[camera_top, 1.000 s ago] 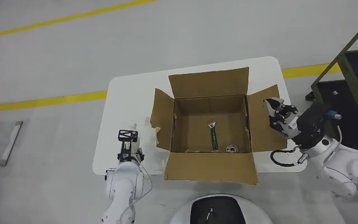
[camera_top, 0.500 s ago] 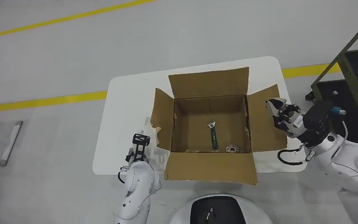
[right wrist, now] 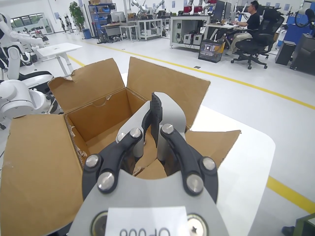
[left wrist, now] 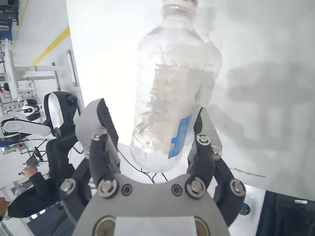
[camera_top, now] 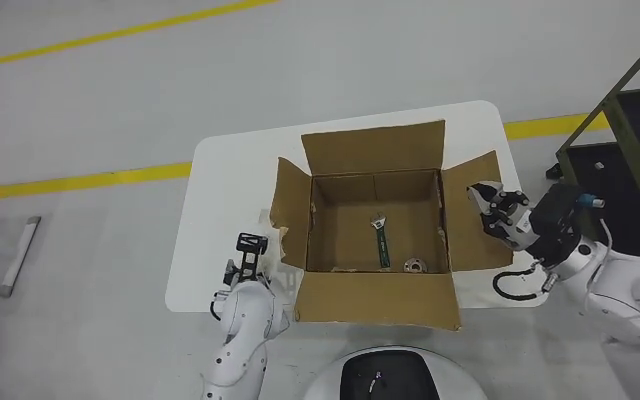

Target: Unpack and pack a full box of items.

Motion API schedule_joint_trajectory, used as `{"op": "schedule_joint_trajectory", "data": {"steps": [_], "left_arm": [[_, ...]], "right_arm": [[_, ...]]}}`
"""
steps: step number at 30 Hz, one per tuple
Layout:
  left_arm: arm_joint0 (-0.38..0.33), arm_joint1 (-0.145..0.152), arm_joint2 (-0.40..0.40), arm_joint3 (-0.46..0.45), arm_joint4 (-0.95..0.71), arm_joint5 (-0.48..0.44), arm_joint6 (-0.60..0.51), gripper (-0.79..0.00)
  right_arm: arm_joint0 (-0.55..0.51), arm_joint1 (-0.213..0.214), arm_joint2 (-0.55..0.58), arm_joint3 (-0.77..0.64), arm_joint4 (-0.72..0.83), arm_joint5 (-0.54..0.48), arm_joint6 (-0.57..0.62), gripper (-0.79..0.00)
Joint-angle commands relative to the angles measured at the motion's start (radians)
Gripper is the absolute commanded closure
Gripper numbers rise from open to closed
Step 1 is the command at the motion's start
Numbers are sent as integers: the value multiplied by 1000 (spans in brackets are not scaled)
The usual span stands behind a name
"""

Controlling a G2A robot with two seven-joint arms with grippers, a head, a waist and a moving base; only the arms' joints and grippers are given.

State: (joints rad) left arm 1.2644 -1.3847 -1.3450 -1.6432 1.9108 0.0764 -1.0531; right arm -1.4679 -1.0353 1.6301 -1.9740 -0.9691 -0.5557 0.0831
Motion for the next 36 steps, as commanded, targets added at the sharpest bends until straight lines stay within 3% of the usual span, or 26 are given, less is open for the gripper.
{"op": "schedule_joint_trajectory", "data": {"steps": [1,5,9,14,19,23,36], "left_arm": [[10,1,-11,-20,0,-16,-4,-785],[25,1,-45,-69,-36,-15,-5,-785],[54,2,-107,-181,-139,-20,9,-785],[117,9,-209,-312,-307,-86,34,-785],[164,16,-281,-402,-437,-174,113,-785],[179,19,-323,-439,-485,-176,149,-785],[179,19,-323,-439,-485,-176,149,-785]], "right_arm": [[6,0,-3,3,3,5,12,0],[20,-1,-11,5,10,11,31,0],[39,-4,-29,30,100,46,81,0],[109,-9,-93,51,306,137,273,0],[198,-17,-185,82,350,254,423,0],[233,-20,-220,95,345,304,479,0],[249,-22,-246,68,290,335,477,0]]}}
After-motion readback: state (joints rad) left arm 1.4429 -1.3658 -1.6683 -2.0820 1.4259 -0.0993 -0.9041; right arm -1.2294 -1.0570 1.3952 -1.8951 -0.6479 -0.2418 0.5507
